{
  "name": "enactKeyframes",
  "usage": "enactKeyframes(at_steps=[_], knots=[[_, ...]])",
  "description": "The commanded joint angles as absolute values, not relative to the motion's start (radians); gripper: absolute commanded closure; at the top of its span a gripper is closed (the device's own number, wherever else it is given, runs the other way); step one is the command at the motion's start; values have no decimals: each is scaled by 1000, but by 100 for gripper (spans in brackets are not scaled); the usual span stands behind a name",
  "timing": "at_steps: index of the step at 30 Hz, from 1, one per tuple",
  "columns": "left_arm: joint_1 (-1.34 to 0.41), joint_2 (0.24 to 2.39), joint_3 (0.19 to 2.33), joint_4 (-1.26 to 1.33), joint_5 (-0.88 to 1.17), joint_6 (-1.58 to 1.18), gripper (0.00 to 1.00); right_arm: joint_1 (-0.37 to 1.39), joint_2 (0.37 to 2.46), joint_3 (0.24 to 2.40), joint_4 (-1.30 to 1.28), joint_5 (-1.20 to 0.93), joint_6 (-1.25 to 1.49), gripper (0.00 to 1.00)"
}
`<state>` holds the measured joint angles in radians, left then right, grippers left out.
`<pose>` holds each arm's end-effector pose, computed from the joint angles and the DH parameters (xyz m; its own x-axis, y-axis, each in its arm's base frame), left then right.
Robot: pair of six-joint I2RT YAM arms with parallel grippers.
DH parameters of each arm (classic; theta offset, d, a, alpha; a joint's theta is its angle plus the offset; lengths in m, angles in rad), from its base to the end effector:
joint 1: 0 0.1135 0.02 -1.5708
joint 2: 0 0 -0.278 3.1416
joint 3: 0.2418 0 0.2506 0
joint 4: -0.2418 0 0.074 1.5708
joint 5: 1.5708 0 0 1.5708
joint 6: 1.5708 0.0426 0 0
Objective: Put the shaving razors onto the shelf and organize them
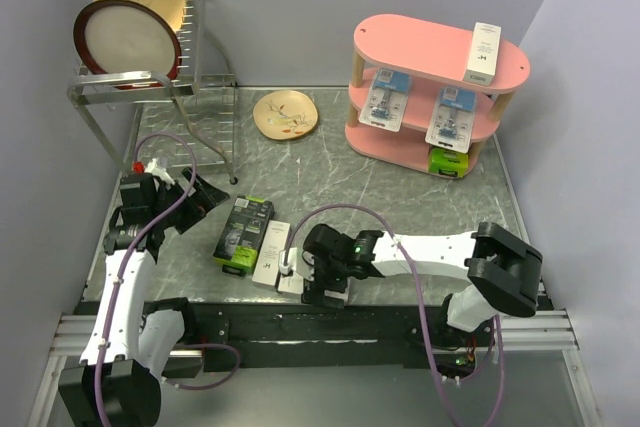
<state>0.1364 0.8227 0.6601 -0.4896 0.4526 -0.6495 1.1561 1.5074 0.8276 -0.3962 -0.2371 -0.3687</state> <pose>0.1709 0.0047 0.2689 -0.6132 -0.6331 -0.4724 -0.1868 0.6973 -0.6920 0.1053 0.2641 0.1831 0.0061 -0.8557 -0.5174 -0.9996 -0.0202 0.0217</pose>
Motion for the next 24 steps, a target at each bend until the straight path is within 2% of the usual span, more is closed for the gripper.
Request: enactKeyframes(at_steps=[1, 4, 5, 7, 13, 19, 24], knots=[[144, 819, 663, -449, 476, -652, 0, 1161, 1517, 870, -368, -233, -377, 10], [143, 819, 655, -442, 479, -657, 1, 1161, 1514, 854, -361, -215, -387, 19], [144, 819, 650, -437, 480, -660, 1, 1160, 1516, 851, -360, -207, -399, 25], [144, 819, 644, -430, 482, -664, 1, 1161, 1513, 844, -357, -187, -410, 29], [143, 837, 650, -414, 485, -666, 1, 1144, 1462, 871, -441, -206, -466, 50], [143, 868, 661, -396, 486, -670, 1, 1031, 1326, 978, -631, -228, -471, 50], [143, 899, 675, -391, 457, -646, 0, 898, 1212, 1195, -704, -249, -459, 47]])
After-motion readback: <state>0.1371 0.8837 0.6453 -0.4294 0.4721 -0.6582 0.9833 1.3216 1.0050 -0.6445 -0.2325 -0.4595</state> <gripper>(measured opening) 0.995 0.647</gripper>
